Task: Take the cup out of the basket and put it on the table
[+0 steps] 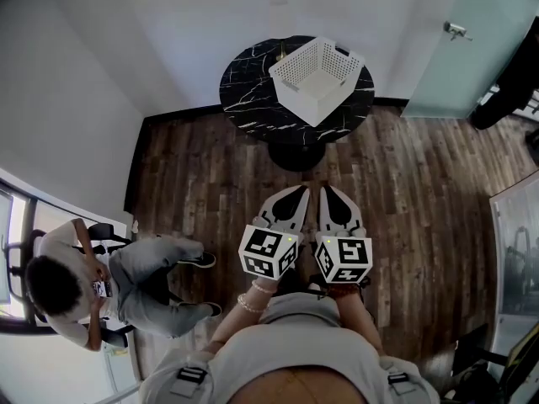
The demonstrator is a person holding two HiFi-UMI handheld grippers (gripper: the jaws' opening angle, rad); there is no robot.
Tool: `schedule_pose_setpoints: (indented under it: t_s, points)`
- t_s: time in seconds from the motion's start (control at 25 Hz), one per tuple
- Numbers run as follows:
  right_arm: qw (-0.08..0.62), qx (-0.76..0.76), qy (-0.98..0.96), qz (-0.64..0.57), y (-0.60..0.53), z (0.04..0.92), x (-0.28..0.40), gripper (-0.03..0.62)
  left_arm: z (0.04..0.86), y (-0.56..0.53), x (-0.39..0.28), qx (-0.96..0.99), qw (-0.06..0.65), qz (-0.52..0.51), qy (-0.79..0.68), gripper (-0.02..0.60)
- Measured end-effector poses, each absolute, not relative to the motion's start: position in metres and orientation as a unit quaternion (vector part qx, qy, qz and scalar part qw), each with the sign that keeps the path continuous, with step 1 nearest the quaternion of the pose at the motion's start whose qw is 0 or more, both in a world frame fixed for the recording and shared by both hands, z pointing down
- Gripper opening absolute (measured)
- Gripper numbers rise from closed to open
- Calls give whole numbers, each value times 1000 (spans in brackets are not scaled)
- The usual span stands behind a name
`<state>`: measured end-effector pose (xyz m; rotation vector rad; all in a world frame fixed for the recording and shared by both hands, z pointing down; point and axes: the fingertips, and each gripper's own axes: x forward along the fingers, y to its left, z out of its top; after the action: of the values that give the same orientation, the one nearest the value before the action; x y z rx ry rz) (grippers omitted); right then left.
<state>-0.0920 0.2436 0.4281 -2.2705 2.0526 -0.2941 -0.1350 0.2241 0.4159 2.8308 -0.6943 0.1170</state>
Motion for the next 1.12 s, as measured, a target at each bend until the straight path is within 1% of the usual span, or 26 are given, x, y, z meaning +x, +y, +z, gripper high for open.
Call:
schedule_pose_setpoints:
  t_s: [0.36, 0.64, 1.12]
  points:
    - [29, -752, 653, -87, 190, 429, -100, 12, 420, 171, -137, 970, 115, 44, -208, 6]
    - [20, -762, 641, -90, 171, 433, -107, 12, 421, 152, -144, 973, 111, 48, -195, 6]
    - [17, -761, 641, -95, 145, 434, -114, 12, 428, 125, -152, 970, 128, 51, -199, 6]
